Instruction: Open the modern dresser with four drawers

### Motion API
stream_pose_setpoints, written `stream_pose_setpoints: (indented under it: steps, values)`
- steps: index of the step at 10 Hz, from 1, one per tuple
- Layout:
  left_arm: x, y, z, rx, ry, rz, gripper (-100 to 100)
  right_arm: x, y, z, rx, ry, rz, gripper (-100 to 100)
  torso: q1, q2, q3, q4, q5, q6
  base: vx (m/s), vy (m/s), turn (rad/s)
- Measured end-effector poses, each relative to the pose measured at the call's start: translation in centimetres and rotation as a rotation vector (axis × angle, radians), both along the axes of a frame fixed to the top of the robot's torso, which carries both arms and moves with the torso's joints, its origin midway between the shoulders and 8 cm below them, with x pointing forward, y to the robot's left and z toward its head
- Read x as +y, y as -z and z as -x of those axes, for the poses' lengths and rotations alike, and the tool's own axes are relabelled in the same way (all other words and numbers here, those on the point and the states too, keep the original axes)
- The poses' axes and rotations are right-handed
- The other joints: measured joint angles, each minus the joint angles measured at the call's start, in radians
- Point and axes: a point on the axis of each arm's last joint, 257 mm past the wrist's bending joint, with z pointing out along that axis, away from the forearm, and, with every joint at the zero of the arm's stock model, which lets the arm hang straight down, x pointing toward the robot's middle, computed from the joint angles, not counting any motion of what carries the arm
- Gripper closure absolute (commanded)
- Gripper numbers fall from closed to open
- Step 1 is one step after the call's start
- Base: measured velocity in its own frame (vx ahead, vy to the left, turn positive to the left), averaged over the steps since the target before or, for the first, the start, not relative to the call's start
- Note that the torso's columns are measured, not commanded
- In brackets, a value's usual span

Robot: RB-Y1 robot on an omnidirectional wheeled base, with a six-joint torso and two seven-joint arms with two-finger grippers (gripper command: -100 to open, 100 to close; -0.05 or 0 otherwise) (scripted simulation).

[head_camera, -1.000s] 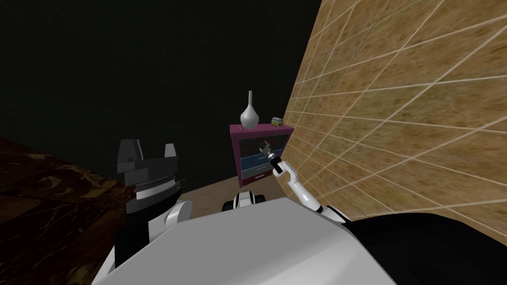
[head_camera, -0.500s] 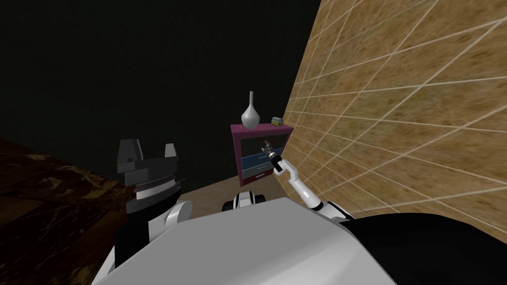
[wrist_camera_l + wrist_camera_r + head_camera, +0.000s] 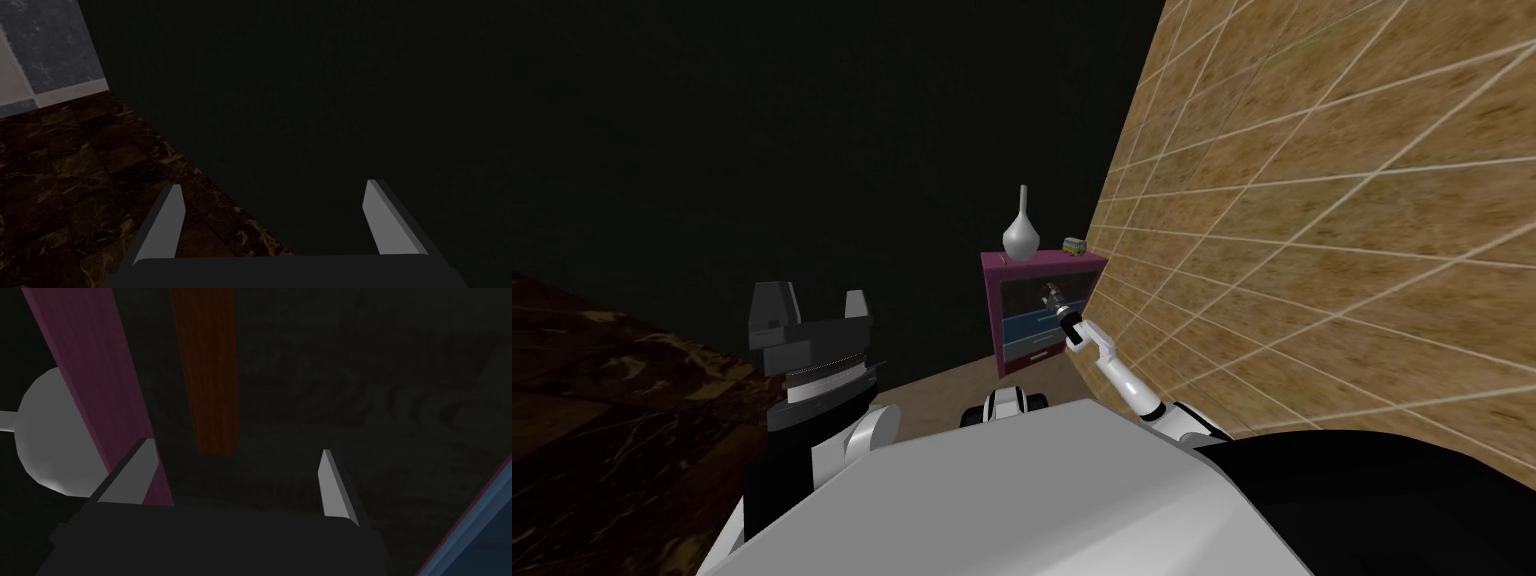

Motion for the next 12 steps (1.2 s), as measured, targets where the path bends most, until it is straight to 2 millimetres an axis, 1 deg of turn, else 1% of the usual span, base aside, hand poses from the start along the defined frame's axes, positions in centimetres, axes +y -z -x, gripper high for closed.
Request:
stream_pose_setpoints:
  steps: [1,5,6,7,11,12]
  values:
    - [0.0,0.0,0.0,0.0,0.0,0.0,0,0.0,0.0,0.0,0.0,0.0,0.0,100,0.0,0.002,0.001,0.001,0.0,0.0,-0.087,0.002,-0.034]
    - [0.0,0.0,0.0,0.0,0.0,0.0,0,0.2,-0.5,0.3,-0.003,-0.012,0.0,100,-0.002,0.004,0.003,0.001,-0.001,0.0,-0.181,-0.036,-0.03]
    - [0.0,0.0,0.0,0.0,0.0,0.0,0,0.3,-0.7,0.3,-0.004,-0.015,0.001,100,0.0,0.001,0.001,0.001,0.0,0.0,-0.09,-0.018,-0.008]
    - [0.0,0.0,0.0,0.0,0.0,0.0,0,0.3,-0.7,0.3,-0.004,-0.015,0.001,-100,0.002,-0.005,-0.002,-0.001,0.001,-0.001,0.052,0.022,0.067]
    - [0.0,0.0,0.0,0.0,0.0,0.0,0,-1.0,-0.9,-0.1,0.002,0.009,0.029,-100,0.001,-0.002,-0.001,0.0,0.0,0.0,0.161,0.037,0.039]
    - [0.0,0.0,0.0,0.0,0.0,0.0,0,-1.2,-0.9,-0.2,0.004,0.016,0.037,-100,0.002,0.002,0.001,0.001,0.001,0.0,0.079,0.03,0.013]
